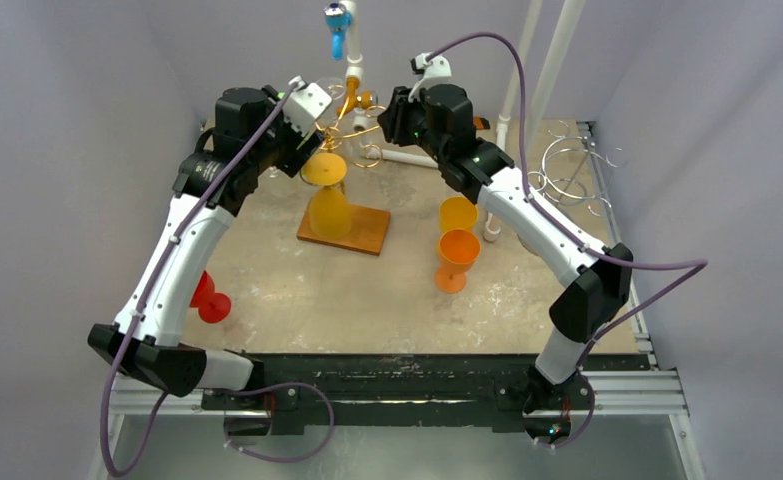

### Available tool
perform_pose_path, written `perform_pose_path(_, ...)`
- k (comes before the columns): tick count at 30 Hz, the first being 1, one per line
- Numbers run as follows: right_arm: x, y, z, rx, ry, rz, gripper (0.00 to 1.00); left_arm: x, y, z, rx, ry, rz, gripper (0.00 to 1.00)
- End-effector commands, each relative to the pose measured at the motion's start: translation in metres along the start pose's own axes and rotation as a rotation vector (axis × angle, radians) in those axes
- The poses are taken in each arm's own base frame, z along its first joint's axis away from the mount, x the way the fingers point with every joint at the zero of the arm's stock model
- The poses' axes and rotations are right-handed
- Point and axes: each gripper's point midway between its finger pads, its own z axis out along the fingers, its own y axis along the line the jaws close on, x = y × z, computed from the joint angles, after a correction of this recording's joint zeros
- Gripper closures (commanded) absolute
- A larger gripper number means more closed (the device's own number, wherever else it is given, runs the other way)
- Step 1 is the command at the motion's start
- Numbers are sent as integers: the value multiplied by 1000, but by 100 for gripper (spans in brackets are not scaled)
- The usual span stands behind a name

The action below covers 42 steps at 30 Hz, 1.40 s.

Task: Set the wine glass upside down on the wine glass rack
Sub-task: Adjust the wine rack at the center of the board.

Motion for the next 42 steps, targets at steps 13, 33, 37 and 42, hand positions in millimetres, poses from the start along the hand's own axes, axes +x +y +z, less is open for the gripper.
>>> perform_pose_path(13,9,9,-13,-63,0,77,81,-9,19,27,-69,26,44,36)
perform_pose_path(33,24,34,-33,-120,48,106,86,-1,27,53,-106,72,67,49)
perform_pose_path(37,31,43,-39,-135,57,103,86,1,23,45,-88,70,66,51)
perform_pose_path(42,26,44,-43,-126,53,108,77,7,19,29,-84,55,72,51)
